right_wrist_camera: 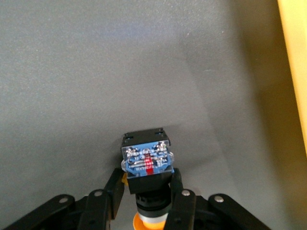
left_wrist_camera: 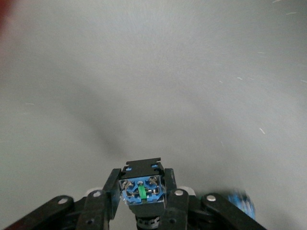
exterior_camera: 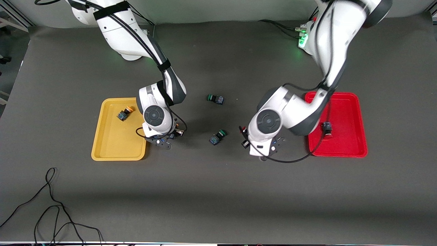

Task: Place red and yellow buttons in trays
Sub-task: 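Grasp the orange button with the right gripper while the left gripper grasps red, then place the orange button in the yellow tray while the left gripper places red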

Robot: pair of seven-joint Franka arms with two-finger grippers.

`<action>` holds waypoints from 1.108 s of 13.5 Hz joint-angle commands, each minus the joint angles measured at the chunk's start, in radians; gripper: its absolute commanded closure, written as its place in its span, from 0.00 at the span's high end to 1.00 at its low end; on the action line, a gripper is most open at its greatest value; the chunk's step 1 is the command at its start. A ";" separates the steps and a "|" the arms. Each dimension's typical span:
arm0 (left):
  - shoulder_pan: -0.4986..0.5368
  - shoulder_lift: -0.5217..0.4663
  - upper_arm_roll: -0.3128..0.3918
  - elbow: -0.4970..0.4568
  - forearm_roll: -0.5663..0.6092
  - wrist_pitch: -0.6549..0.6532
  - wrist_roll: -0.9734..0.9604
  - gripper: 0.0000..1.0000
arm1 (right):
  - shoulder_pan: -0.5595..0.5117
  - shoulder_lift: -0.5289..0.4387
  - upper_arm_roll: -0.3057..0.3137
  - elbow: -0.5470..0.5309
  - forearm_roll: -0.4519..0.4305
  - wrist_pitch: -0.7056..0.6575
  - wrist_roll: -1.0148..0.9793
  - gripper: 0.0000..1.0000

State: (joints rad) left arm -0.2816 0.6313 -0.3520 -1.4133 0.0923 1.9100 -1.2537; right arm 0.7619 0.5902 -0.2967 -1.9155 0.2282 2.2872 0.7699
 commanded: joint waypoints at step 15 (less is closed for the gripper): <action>0.671 -0.432 0.016 -0.688 0.053 0.210 1.313 0.06 | -0.285 -0.327 -0.170 -0.336 -0.064 0.142 -0.508 0.25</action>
State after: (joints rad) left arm 0.3666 0.1819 -0.3223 -1.9505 0.0940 1.9385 0.0387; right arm 0.4799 0.2662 -0.4802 -2.1492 0.1652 2.2829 0.2976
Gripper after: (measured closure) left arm 0.595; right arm 0.564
